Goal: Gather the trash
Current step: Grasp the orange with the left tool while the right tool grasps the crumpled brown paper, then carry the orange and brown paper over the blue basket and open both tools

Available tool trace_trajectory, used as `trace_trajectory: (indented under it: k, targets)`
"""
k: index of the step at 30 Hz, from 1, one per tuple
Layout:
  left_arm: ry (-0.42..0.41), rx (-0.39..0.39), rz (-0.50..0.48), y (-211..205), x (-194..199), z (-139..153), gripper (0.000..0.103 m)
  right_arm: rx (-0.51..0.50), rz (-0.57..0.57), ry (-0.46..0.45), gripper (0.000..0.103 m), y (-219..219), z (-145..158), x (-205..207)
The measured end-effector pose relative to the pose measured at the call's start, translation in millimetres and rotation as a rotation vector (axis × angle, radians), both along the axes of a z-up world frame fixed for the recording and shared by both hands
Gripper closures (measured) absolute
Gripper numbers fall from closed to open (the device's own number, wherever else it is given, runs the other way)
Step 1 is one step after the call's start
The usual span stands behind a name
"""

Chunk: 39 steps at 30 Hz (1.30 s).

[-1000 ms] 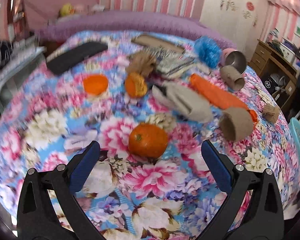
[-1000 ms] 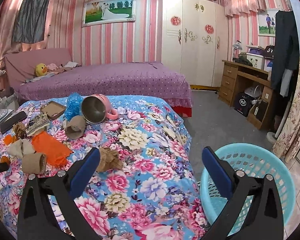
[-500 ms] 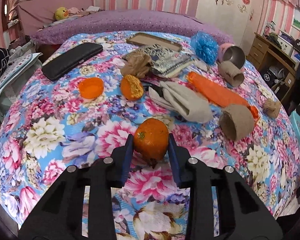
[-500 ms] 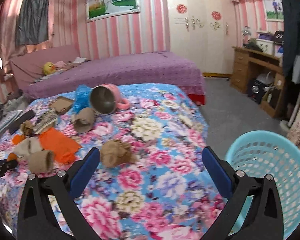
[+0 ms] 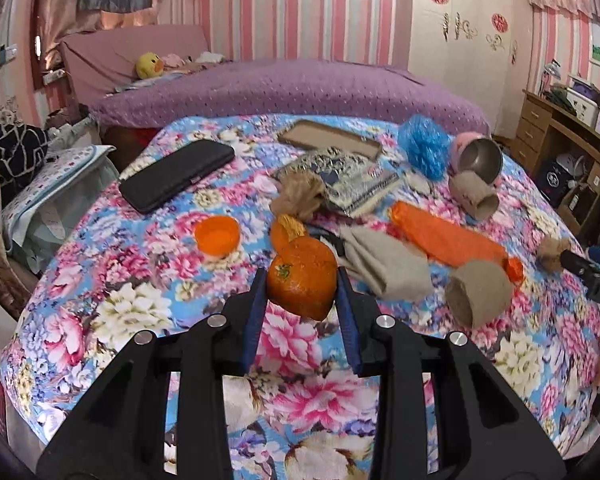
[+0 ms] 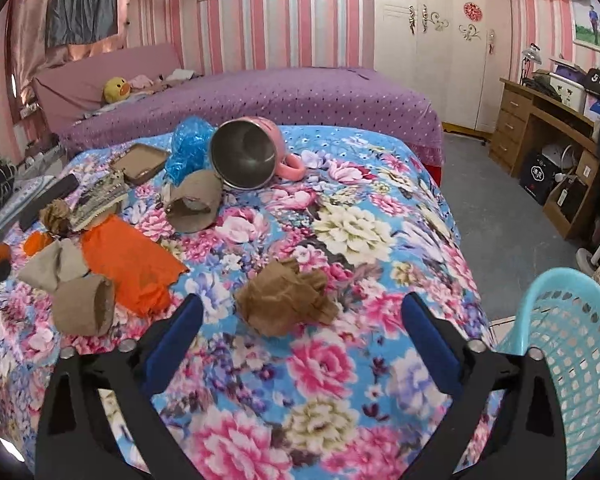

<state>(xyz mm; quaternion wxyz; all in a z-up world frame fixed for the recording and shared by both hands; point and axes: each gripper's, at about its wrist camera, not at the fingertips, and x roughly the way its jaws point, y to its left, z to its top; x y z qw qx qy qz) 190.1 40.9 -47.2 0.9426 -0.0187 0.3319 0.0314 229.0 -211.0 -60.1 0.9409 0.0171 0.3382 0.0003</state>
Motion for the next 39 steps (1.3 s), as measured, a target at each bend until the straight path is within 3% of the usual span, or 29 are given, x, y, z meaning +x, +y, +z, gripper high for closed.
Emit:
trace_trajectory:
  k: [5,8,14,20,25,32,39]
  targets:
    - [0.002,-0.003,0.005,-6,5,0,0.071,-0.008,0.032,0.086,0.046,9,-14,17]
    - [0.003,-0.001,0.002,-11,6,-1,0.071,-0.018,0.039,0.07,0.053,12,-11,14]
    - [-0.017,0.006,-0.001,-23,0,1,0.071,-0.06,0.04,-0.013,0.053,6,6,-4]
    - [-0.022,-0.02,-0.015,-42,-9,4,0.071,-0.029,0.014,-0.026,0.053,-25,17,-15]
    - [-0.088,-0.012,-0.03,-69,-18,20,0.071,-0.022,-0.012,-0.057,0.053,-52,31,-26]
    - [-0.098,-0.036,-0.14,-137,-15,32,0.071,-0.034,-0.032,-0.067,0.052,-102,39,-42]
    - [-0.084,-0.049,-0.314,-228,-10,29,0.071,0.018,-0.178,-0.062,0.052,-192,38,-64]
